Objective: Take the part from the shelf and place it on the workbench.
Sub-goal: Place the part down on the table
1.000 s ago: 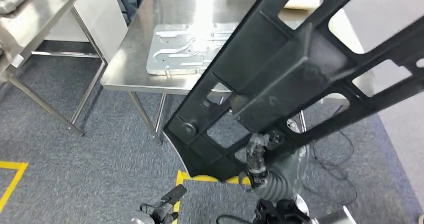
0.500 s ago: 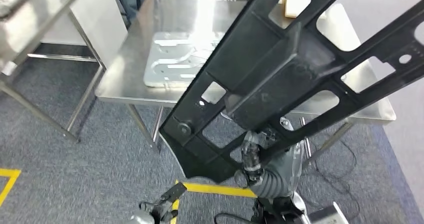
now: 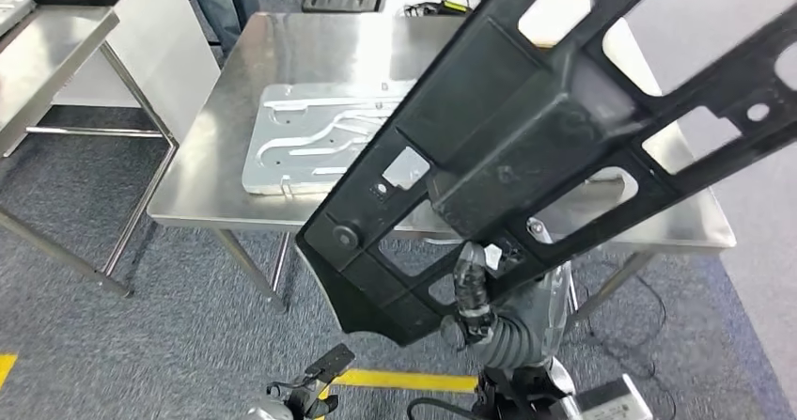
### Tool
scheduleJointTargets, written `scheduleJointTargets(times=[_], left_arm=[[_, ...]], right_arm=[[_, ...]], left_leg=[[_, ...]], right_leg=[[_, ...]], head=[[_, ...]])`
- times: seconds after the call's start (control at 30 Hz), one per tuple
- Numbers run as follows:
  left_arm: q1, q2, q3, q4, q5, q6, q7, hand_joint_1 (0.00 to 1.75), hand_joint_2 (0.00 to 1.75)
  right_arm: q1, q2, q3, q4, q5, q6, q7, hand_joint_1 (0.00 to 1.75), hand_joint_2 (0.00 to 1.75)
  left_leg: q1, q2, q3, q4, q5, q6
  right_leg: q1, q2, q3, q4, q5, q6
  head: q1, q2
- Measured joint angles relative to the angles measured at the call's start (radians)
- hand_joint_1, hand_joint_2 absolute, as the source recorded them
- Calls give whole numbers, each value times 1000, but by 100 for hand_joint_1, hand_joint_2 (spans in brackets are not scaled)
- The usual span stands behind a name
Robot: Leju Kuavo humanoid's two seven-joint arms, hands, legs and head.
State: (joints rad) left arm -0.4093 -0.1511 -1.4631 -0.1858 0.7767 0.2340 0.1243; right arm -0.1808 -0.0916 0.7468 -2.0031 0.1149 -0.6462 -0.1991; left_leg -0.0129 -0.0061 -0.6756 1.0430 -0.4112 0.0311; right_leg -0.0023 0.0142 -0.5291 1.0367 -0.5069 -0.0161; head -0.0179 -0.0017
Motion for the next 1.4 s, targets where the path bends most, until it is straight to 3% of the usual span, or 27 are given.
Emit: scheduleJointTargets(times=[0.07, 0.17, 0.23, 0.3, 0.37, 0.4, 0.47, 0.53, 0.63, 0.73, 0.83, 0.87, 0.9, 0.93, 1.0, 1.03, 1.07, 1.13, 1.2, 1.27, 1.33, 1.4], left_arm=[[-1, 0, -1, 0, 0, -1, 0, 0, 175], [-2, -1, -1, 0, -2, -4, 1, 0, 175], [-5, -3, -1, 0, -5, -8, 1, 0, 175], [-5, -3, -2, 0, -8, -12, 3, 0, 175], [-1, -4, -3, 0, -12, -16, 5, 0, 175], [0, -5, -3, 0, -13, -17, 8, 0, 175], [2, -10, -5, 0, -16, -19, 15, 0, 175], [2, -15, -5, 0, -13, -20, 14, 0, 175], [3, -19, -6, 0, -16, -31, -8, 0, 175], [-3, -25, -11, 0, -38, -49, -23, 0, 175], [-8, -31, -16, 0, -57, -62, -29, 0, 175], [-8, -34, -17, 0, -61, -66, -30, 0, 175], [-7, -37, -18, 0, -64, -70, -30, 0, 175], [-7, -40, -18, 0, -66, -73, -30, 0, 175], [-8, -48, -19, 0, -70, -80, -30, 0, 175], [-9, -52, -20, 0, -72, -84, -29, 0, 175], [-9, -57, -21, 0, -76, -90, -29, 0, 175], [-9, -64, -23, 0, -84, -104, -28, 0, 175], [-9, -70, -23, 0, -90, -115, -28, 0, 175], [-10, -76, -23, 0, -89, -123, -30, 0, 175], [-9, -80, -23, 0, -80, -131, -33, 0, 175], [-8, -80, -23, 0, -71, -139, -36, 0, 175]], right_arm=[[0, 0, 0, 1, -5, 0, 0, 175, 175], [-1, 0, 0, 2, -7, 0, -1, 175, 175], [-1, 0, 0, 1, -8, -1, -1, 175, 175], [1, 0, 0, 1, -11, 0, 0, 175, 175], [-1, -1, 0, 1, -6, 7, 5, 175, 175], [-6, -1, 0, 1, 6, 13, 13, 175, 175], [-28, -3, 0, -4, 56, 34, 46, 175, 175], [-66, -6, 0, -11, 105, 66, 82, 175, 175], [-131, -13, 0, -17, 146, 118, 133, 175, 175], [-214, -26, 0, -14, 192, 165, 198, 175, 175], [-313, -47, -5, 15, 237, 202, 270, 175, 175], [-344, -57, -7, 34, 257, 218, 298, 175, 175], [-377, -68, -9, 56, 280, 237, 326, 175, 175], [-412, -81, -10, 83, 305, 262, 353, 175, 175], [-483, -107, -10, 136, 339, 309, 385, 175, 175], [-514, -119, -11, 163, 344, 330, 393, 175, 175], [-542, -130, -11, 188, 343, 350, 398, 175, 175], [-593, -153, -11, 242, 347, 400, 416, 175, 175], [-636, -179, -11, 302, 355, 444, 434, 175, 175], [-675, -207, -11, 362, 366, 478, 449, 175, 175], [-705, -229, -8, 419, 383, 510, 468, 175, 175], [-719, -248, -4, 473, 395, 531, 479, 175, 175]], left_leg=[[-5, -1, 10, -18, -1, 8], [0, -2, 49, -41, 0, 20], [4, -2, 70, -52, -6, 27], [5, -2, 79, -53, -15, 30], [5, -2, 88, -51, -27, 29], [6, -2, 94, -48, -33, 27], [9, -3, 111, -41, -51, 20], [8, -3, 119, -30, -69, 10], [5, -1, 113, -20, -82, -6], [7, 1, 94, 25, -111, -23], [12, 2, -2, 196, -184, -36], [13, 2, -32, 243, -196, -36], [13, 1, -46, 253, -187, -35], [13, 1, -41, 221, -157, -30], [11, 2, 6, 91, -77, -17], [8, 2, 26, 34, -55, -10], [4, 2, 38, 0, -43, -4], [-3, 0, 42, -16, -36, 5], [2, -2, 50, -28, -20, 14], [9, -2, 57, -40, -11, 21], [8, -2, 57, -41, -11, 24], [8, -3, 57, -38, -13, 25]], right_leg=[[0, 2, 8, 1, -6, 11], [-1, -2, 16, 24, -10, 26], [-4, -3, -32, 112, -31, 35], [-7, -4, -115, 226, -75, 44], [-10, -4, -175, 275, -92, 49], [-11, -5, -184, 261, -74, 51], [-15, -5, -159, 144, 26, 53], [-13, -5, -131, 37, 91, 46], [-8, -2, -129, 14, 97, 20], [-14, -2, -124, 11, 97, 8], [-13, -2, -122, 12, 93, 1], [-12, -2, -122, 13, 92, 0], [-10, -2, -122, 15, 90, -1], [-8, -1, -122, 17, 89, -2], [-6, 0, -119, 20, 86, -1], [-5, 0, -119, 18, 86, 2], [-6, -1, -119, 16, 88, 6], [-8, -4, -119, 9, 92, 18], [-7, -8, -121, 13, 85, 31], [-6, -10, -151, 79, 45, 41], [-9, -10, -212, 205, -11, 48], [-11, -10, -250, 276, -20, 54]], head=[[1, 0], [-1, 0], [0, 0], [0, 0], [0, 0], [0, 0], [1, 0], [1, 0], [0, 0], [-4, 0], [-6, 0], [-6, 0], [-7, 0], [-7, 0], [-6, 0], [-6, 0], [-6, 0], [-8, 0], [-7, 0], [-5, 0], [-4, 0], [-4, 0]])
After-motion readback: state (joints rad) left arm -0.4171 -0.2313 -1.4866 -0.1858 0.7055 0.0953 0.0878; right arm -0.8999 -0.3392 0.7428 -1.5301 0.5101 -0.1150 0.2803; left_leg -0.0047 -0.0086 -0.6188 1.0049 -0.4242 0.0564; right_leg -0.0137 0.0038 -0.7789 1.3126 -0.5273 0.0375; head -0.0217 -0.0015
